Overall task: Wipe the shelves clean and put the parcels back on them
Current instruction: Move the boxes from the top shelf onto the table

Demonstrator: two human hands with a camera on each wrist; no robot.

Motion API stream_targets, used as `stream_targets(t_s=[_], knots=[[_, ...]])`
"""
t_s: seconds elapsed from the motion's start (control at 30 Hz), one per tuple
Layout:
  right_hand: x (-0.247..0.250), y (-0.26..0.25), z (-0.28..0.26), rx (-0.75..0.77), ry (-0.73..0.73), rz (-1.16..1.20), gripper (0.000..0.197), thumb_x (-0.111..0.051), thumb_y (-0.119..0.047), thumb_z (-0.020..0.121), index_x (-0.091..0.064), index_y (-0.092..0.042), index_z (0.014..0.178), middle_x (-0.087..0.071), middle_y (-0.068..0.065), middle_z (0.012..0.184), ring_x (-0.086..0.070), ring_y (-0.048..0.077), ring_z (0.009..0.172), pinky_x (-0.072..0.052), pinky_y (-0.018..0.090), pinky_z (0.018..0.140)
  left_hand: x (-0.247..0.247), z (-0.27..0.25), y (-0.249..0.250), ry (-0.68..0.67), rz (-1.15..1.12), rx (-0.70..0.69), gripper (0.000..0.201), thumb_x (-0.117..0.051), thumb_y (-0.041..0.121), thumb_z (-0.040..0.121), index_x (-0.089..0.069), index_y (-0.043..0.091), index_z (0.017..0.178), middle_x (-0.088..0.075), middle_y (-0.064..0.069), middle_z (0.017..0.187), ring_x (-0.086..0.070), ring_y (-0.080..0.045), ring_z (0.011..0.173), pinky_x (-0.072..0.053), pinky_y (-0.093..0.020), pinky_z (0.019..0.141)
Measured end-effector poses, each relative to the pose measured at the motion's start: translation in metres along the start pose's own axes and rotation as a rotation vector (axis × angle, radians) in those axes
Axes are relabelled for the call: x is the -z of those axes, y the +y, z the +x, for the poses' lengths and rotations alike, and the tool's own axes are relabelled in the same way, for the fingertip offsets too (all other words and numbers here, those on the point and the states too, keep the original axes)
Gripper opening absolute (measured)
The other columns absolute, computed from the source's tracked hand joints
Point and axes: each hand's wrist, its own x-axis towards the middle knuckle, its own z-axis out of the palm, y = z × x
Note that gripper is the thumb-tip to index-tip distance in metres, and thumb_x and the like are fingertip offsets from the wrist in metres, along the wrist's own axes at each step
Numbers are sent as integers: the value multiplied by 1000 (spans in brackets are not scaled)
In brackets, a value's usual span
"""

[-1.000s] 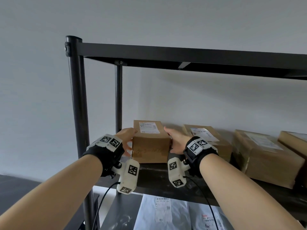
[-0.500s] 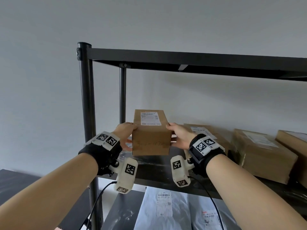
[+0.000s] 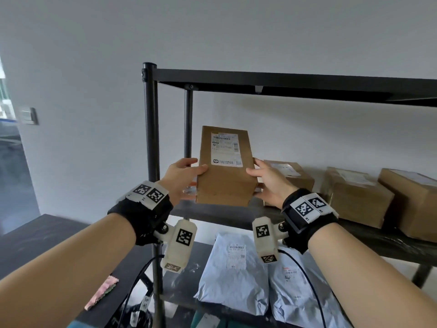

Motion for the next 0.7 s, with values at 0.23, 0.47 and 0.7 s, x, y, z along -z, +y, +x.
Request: stream_targets(t_s=[0.23, 0.47, 0.7], knots=[[-21, 10, -53, 52, 39, -46, 48, -53, -11, 95, -45, -27, 140, -66, 2, 118, -60, 22, 107, -50, 46, 93, 18, -43, -14, -96, 37, -52, 56, -68, 22, 85, -47, 25, 137, -63, -4, 118, -63, -21, 107, -54, -49, 87], [-52, 31, -92, 59, 120, 40, 49, -53, -1, 93, -42, -20, 136, -66, 3, 112, -63, 23, 97, -54, 46, 83, 45, -79, -42, -128, 23, -91, 53, -71, 24, 83, -51, 30, 131, -58, 2, 124, -60, -20, 110, -48, -48, 95], [-121, 62, -131, 10, 148, 16, 55, -56, 1, 91, -40, -20, 139, -63, 8, 120, -61, 24, 104, -53, 39, 70, 110, -131, -68, -139, -39, -46, 47, -69, 14, 85, -51, 23, 128, -61, 1, 122, -62, -18, 107, -56, -35, 75]])
